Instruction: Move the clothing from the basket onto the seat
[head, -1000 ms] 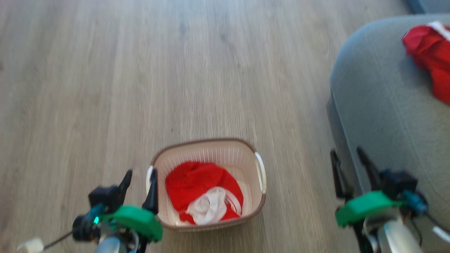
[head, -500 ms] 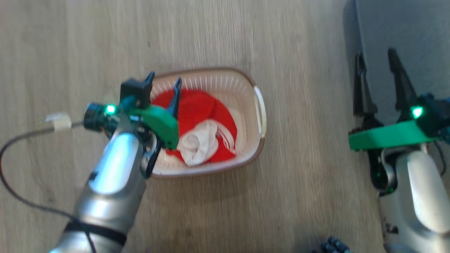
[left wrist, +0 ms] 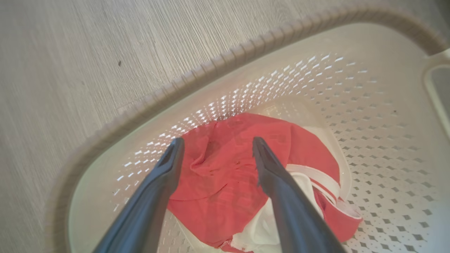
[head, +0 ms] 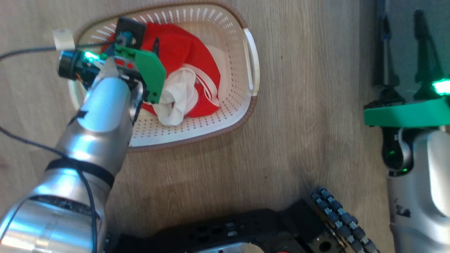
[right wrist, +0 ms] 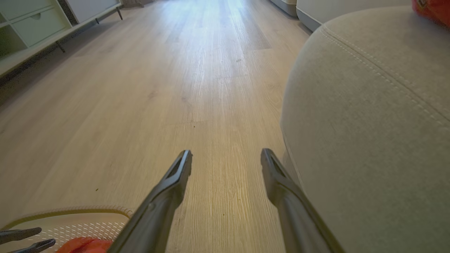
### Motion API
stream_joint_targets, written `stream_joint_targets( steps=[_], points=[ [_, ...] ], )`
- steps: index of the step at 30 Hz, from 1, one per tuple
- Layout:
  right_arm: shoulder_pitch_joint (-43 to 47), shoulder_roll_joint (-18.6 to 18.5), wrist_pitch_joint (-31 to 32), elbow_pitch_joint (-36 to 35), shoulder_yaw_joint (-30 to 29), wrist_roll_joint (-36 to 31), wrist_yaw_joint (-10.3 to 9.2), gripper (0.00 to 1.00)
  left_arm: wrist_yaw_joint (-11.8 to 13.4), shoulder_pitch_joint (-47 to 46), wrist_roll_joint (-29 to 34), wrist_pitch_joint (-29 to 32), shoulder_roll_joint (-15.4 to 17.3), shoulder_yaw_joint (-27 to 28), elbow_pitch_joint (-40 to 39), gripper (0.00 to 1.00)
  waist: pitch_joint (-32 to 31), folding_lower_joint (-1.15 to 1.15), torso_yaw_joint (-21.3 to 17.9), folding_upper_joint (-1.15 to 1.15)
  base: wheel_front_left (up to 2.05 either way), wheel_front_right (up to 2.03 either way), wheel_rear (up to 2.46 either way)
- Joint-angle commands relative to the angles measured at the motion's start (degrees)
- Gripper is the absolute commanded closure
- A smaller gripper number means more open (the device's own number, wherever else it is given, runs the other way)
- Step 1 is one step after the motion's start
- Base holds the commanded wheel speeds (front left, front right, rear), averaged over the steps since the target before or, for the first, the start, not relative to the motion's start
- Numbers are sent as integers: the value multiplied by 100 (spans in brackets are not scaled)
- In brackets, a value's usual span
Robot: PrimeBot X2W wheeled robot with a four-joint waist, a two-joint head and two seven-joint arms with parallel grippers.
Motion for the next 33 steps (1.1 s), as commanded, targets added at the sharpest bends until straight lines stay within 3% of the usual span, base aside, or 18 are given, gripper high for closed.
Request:
stream_joint_targets(
  steps=[1,11,29,30,33],
  points=[
    [61,15,-38,-201,46,32,-1,0,48,1,48,45,86,29,-5,0,297,-1,-148,0,0,0,0],
    [15,15,-38,-411,71,113,-1,0,133,-570,134,258,195,-186,759,0,654,-1,-293,0,0,0,0],
    [121,15,-38,-636,251,283,-1,0,243,-807,139,590,379,-400,984,0,916,-1,-460,0,0,0,0],
    [128,15,-38,-643,253,292,-1,0,245,-807,143,609,380,-418,988,2,926,-1,-474,0,0,0,0],
    [143,15,-38,-669,277,332,-1,0,278,-822,177,606,418,-485,995,22,963,-1,-547,0,0,0,0]
  ],
)
